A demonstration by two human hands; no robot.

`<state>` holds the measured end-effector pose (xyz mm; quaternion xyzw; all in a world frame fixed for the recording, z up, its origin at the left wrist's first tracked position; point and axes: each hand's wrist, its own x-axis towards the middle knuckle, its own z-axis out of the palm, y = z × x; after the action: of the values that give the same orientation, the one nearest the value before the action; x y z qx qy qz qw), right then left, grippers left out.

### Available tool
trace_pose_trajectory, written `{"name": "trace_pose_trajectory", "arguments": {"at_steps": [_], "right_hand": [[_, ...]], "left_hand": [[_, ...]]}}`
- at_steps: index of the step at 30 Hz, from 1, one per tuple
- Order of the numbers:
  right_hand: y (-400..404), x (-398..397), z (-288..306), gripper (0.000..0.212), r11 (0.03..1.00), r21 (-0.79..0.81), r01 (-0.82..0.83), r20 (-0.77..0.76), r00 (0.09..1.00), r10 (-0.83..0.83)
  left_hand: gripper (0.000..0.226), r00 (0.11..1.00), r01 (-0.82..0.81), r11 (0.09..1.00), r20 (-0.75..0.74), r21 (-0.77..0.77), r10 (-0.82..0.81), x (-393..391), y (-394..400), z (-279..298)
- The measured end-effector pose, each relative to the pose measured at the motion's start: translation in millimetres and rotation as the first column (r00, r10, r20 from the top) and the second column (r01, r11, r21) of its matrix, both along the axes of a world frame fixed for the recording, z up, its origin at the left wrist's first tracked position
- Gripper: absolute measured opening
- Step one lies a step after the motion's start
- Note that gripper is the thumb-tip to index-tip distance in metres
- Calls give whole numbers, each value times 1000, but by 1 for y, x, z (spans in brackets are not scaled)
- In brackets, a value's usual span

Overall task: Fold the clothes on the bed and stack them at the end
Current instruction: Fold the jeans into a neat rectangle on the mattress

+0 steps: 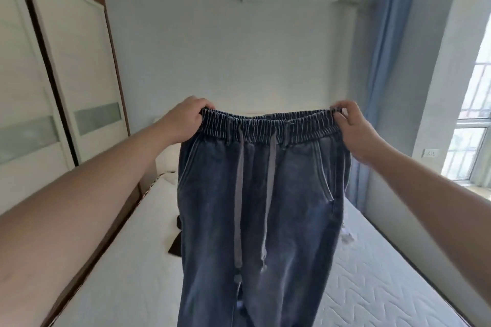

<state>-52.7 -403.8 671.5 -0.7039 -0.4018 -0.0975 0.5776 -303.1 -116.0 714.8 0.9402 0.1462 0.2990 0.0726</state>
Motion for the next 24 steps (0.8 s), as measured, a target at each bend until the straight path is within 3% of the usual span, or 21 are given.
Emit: {"name": "trace_pose_trajectory", "arguments": {"at_steps": [3,5,8,10,11,14,17,20,24], "right_hand": [[-5,0,38,18,999,38,-31,1,1000,31],[-11,2,56,8,998,25,-58,52,997,57],[-25,8,76,46,993,-72,-95,146,984,104],[-34,12,86,74,985,-142,-101,152,981,123],[-38,15,89,79,980,-172,-96,153,981,123],[-43,26,95,58,959,-282,-33,182,979,87],[-44,36,96,48,958,-287,-27,144,987,70],[-46,45,98,37,972,-218,-93,90,989,115],[-50,52,102,11,945,-119,-304,-12,952,304]], "left_hand": [[37,997,41,999,72,4,-41,5,-9,39],[31,991,86,996,101,-27,-83,7,-14,57],[23,989,136,990,61,38,-138,8,-13,76],[37,991,131,986,-4,108,-131,8,-11,84],[43,993,118,984,-33,134,-115,8,-9,87],[49,996,73,972,-68,225,-59,13,-7,93],[42,994,82,973,-86,216,-65,16,-8,97],[37,989,138,966,-77,219,-124,19,-11,101],[35,980,193,957,-97,215,-176,17,-16,111]]}}
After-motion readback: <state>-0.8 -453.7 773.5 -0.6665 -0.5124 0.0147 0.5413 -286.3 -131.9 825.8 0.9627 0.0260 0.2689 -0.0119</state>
